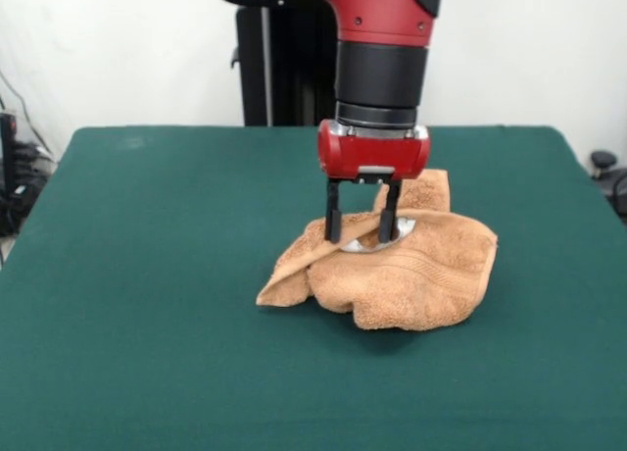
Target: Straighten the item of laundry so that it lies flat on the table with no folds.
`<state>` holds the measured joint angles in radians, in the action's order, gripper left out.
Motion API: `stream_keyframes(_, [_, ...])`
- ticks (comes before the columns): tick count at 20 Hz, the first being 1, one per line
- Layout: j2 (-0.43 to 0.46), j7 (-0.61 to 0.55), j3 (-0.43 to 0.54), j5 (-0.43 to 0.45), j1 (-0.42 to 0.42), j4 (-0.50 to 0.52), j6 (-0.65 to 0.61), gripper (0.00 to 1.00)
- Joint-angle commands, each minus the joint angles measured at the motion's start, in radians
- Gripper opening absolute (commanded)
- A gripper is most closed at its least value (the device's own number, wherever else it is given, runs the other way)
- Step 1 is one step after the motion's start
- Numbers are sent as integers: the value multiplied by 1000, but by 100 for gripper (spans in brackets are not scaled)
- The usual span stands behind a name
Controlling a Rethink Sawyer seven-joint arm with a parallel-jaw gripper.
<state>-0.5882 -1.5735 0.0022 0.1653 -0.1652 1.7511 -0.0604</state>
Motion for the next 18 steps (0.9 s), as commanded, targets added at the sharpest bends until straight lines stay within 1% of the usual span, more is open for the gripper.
stream_keyframes(1, [-7, -147, 33, 41, 54, 80, 30, 100])
stream_keyframes(18, [-52, -145, 36, 30, 49, 107, -13, 100])
